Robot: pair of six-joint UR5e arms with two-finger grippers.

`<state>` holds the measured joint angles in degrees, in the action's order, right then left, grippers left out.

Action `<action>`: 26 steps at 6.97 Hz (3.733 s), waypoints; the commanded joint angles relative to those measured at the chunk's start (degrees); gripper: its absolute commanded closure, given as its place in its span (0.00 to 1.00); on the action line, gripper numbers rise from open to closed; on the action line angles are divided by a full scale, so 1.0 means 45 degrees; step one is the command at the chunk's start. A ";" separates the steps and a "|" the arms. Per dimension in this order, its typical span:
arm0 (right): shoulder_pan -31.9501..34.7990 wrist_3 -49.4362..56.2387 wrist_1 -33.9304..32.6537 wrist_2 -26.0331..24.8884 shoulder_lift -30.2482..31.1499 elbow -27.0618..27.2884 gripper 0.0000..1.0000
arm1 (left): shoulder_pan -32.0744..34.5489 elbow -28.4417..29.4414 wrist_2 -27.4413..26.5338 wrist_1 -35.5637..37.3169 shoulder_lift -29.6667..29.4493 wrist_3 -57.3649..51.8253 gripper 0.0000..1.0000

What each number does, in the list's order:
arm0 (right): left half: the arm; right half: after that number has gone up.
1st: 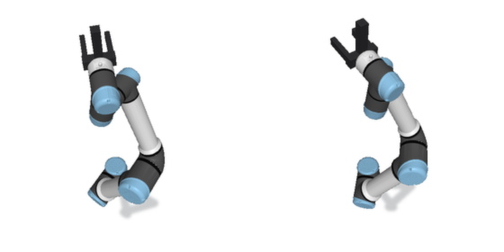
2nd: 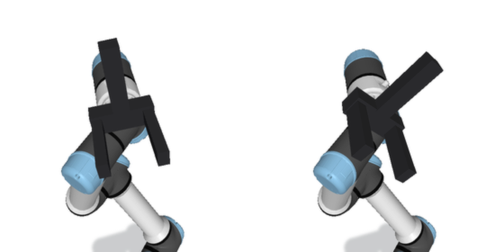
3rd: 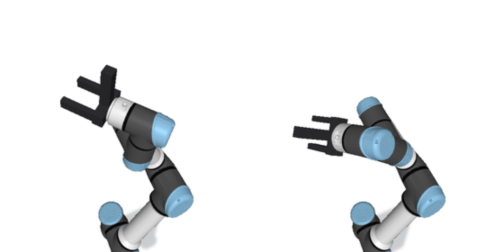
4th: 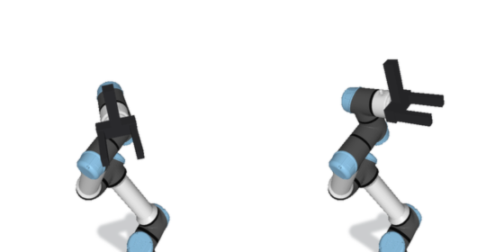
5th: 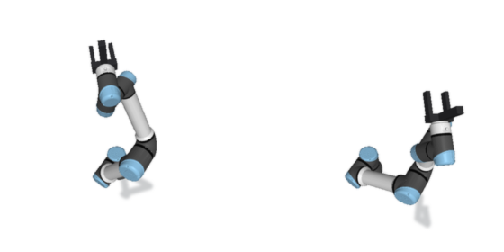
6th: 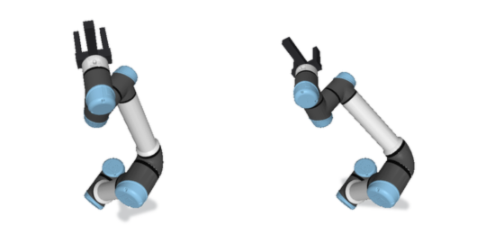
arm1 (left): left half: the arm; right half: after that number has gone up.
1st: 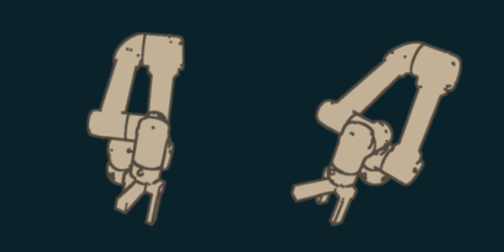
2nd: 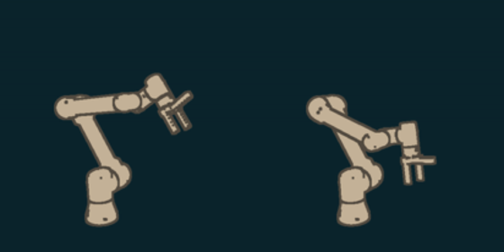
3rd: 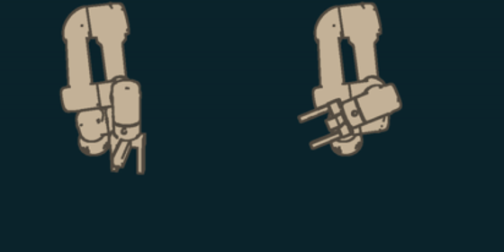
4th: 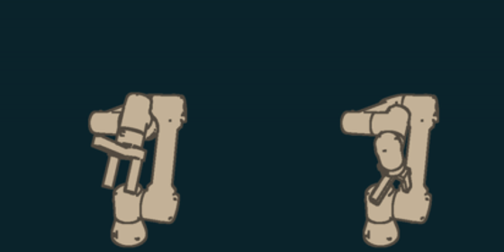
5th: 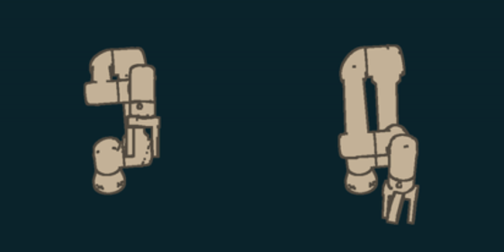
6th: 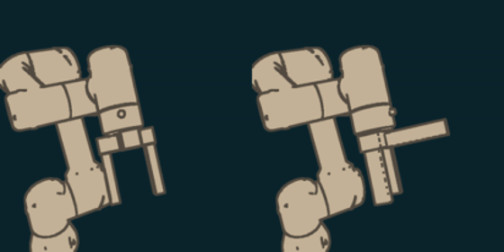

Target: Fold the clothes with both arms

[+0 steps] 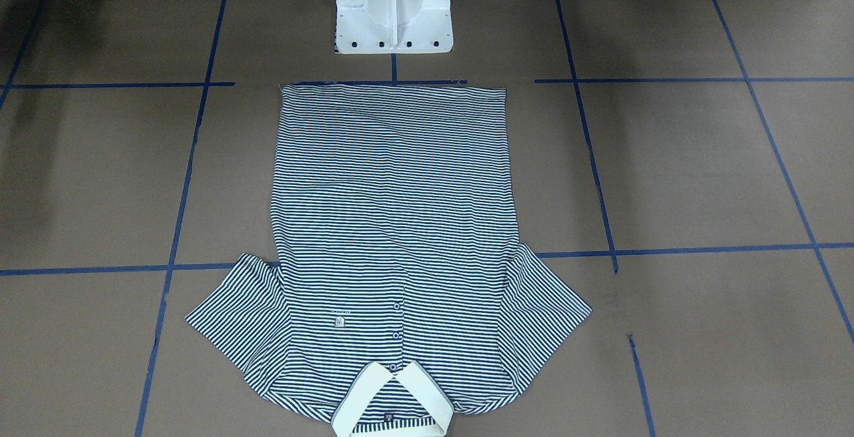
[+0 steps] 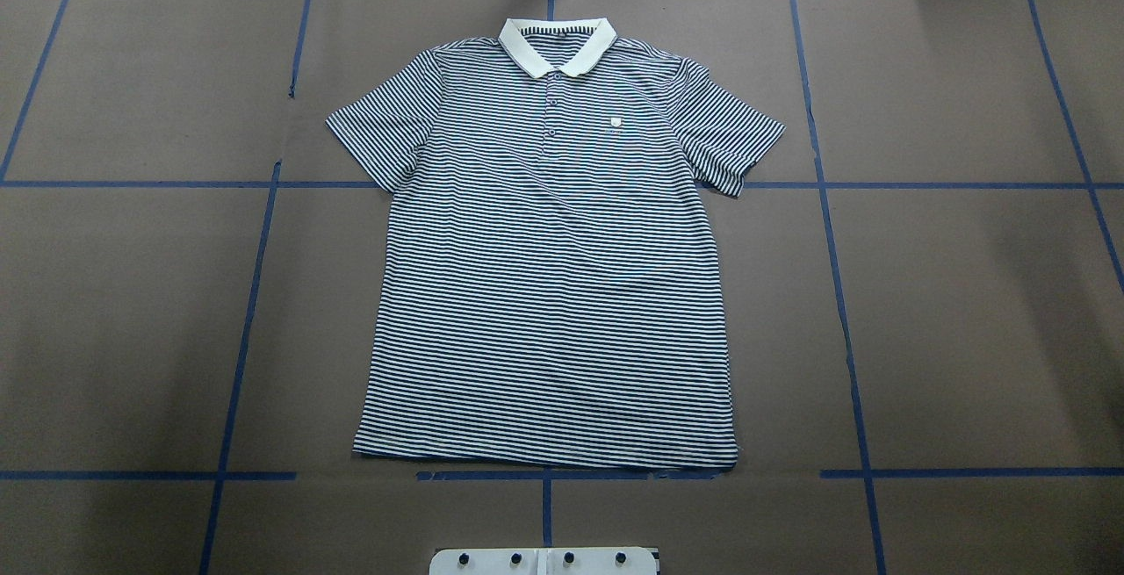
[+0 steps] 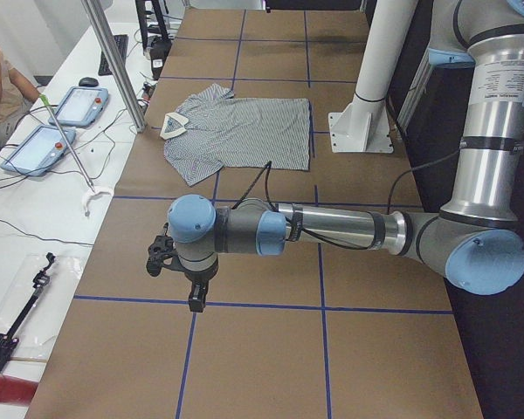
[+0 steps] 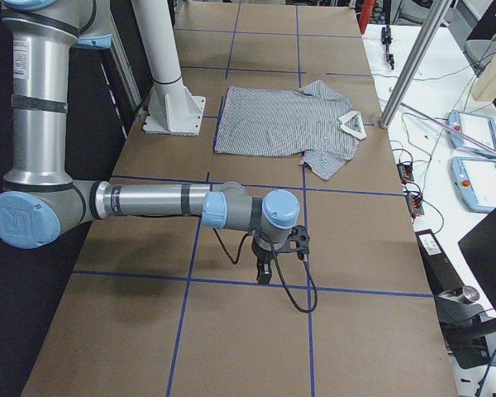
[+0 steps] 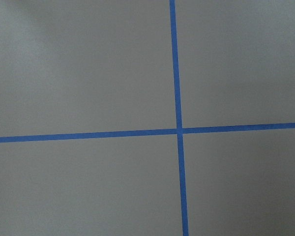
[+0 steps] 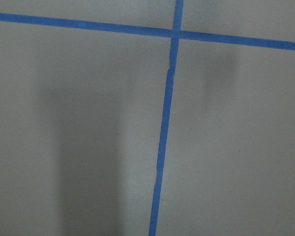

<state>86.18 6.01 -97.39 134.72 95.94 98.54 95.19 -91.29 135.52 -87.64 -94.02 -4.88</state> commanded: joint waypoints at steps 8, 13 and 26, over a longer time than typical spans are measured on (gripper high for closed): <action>-0.0862 -0.0007 0.1498 0.0510 -0.0967 0.0368 0.00 | -0.0176 -0.1966 -0.0055 -0.0993 0.0542 -0.1025 0.00; -0.2363 -0.0900 0.4174 0.0238 -0.1863 0.0174 0.00 | -0.0938 -0.1672 0.0119 -0.6652 0.2038 -0.2092 0.00; -0.7374 -1.4656 0.8497 -0.4000 -0.8721 -0.6858 0.26 | -0.6270 0.2337 0.0725 -1.3177 -0.2563 1.0456 0.00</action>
<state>53.18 -59.89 -59.08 117.13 57.24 68.51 67.30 -80.77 138.82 -145.57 -105.66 40.93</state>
